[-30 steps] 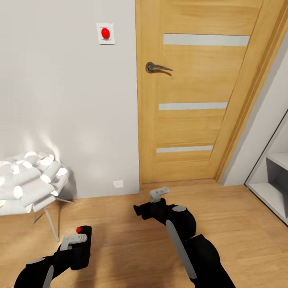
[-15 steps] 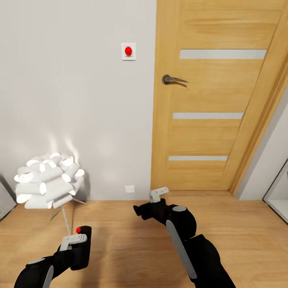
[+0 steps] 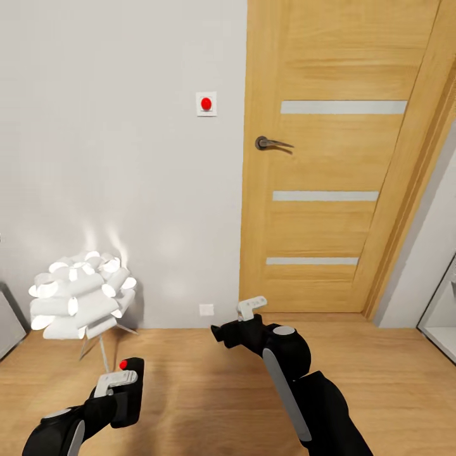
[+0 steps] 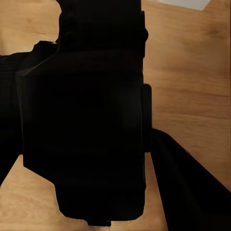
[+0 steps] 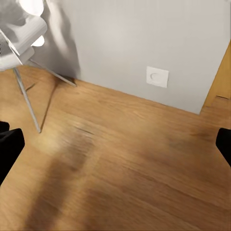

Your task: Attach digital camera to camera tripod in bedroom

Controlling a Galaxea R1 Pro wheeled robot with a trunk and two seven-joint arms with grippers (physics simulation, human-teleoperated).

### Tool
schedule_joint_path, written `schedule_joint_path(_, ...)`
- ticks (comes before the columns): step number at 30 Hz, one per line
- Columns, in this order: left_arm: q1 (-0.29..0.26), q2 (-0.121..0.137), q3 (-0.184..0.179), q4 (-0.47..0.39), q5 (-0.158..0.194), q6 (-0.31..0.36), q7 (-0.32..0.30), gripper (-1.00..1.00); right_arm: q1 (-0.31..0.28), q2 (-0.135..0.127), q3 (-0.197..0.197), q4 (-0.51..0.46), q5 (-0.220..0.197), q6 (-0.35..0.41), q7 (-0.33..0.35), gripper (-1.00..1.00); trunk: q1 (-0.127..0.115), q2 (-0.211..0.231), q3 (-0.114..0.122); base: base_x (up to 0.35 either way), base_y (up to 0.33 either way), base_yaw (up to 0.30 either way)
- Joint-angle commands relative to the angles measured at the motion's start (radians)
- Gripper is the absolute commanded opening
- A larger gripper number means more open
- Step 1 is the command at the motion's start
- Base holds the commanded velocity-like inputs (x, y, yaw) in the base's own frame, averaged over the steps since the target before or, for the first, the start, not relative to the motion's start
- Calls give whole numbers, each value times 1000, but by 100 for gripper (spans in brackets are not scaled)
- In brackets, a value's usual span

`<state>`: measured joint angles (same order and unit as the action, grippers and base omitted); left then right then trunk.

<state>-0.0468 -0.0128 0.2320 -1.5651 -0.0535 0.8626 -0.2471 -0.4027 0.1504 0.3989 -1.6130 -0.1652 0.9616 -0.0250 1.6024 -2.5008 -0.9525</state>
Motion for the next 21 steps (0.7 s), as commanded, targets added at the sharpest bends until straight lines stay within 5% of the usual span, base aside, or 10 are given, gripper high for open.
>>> schedule_joint_path(1, -1, -1, 2, -1, -8, 4, -8, -100, -1, 0, 0, -1, -4, 4, -3, 100, -1, 0, 3, 0, 0, 2)
schedule_joint_path(21, -8, -1, 6, 18, -9, 4, -4, -100, 1, 0, -1, -1, -4, 5, -3, 100, -64, 113, 69, 0, 0, 0)
